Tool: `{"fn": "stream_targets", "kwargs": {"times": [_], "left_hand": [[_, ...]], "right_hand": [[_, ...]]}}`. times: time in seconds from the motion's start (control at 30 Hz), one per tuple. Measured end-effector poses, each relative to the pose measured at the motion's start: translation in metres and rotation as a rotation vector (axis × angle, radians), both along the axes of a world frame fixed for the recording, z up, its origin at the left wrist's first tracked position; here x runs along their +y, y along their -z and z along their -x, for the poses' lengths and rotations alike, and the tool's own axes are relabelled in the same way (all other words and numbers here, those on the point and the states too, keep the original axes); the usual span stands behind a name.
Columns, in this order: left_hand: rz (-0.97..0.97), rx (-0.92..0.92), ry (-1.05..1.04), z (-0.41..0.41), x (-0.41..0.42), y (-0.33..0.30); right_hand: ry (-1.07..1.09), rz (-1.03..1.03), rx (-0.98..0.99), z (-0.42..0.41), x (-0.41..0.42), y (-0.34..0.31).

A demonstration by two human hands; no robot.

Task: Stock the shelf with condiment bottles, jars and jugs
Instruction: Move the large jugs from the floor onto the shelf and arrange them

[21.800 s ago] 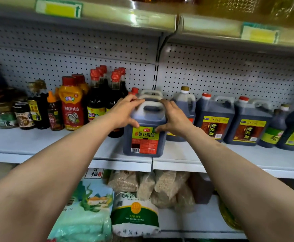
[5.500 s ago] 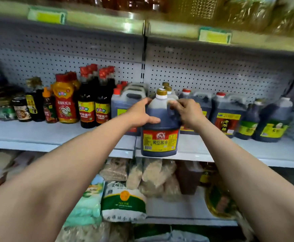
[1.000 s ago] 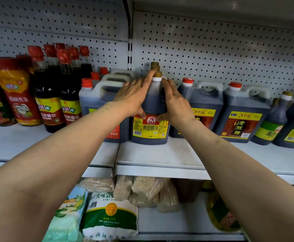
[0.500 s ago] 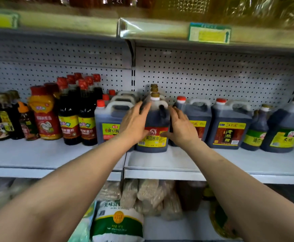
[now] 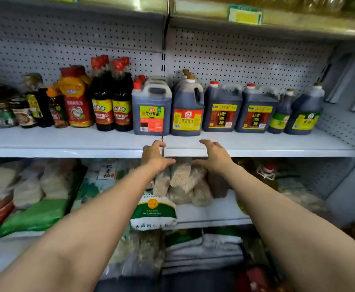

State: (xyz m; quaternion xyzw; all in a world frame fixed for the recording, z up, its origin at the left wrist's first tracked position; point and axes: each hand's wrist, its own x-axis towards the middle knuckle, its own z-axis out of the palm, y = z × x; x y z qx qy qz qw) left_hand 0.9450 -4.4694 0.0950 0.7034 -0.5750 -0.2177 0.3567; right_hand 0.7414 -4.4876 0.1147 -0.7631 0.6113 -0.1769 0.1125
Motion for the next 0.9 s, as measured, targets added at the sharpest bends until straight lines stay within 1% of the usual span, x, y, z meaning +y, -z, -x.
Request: {"fn": "stream_targets", "kwargs": {"times": [0.1, 0.23, 0.4, 0.57, 0.7, 0.8, 0.9], "left_hand": [[-0.033, -0.024, 0.107, -0.023, 0.044, 0.020], [-0.101, -0.184, 0.202, -0.055, 0.108, 0.055], [-0.187, -0.243, 0.298, -0.087, 0.173, 0.090], [-0.204, -0.213, 0.297, -0.103, 0.205, 0.109], [-0.267, -0.178, 0.257, -0.110, 0.226, 0.128], [-0.299, -0.163, 0.229, -0.110, 0.243, 0.151], [-0.354, -0.156, 0.205, -0.107, 0.262, 0.179]], "right_hand": [[0.063, -0.062, 0.009, -0.020, 0.058, 0.020], [0.082, -0.169, 0.090, -0.057, 0.132, 0.052], [0.075, -0.274, 0.158, -0.091, 0.198, 0.078], [0.086, -0.281, 0.189, -0.108, 0.230, 0.092], [0.063, -0.318, 0.156, -0.112, 0.245, 0.110], [0.049, -0.358, 0.143, -0.109, 0.257, 0.133], [0.034, -0.438, 0.141, -0.102, 0.272, 0.169]]}}
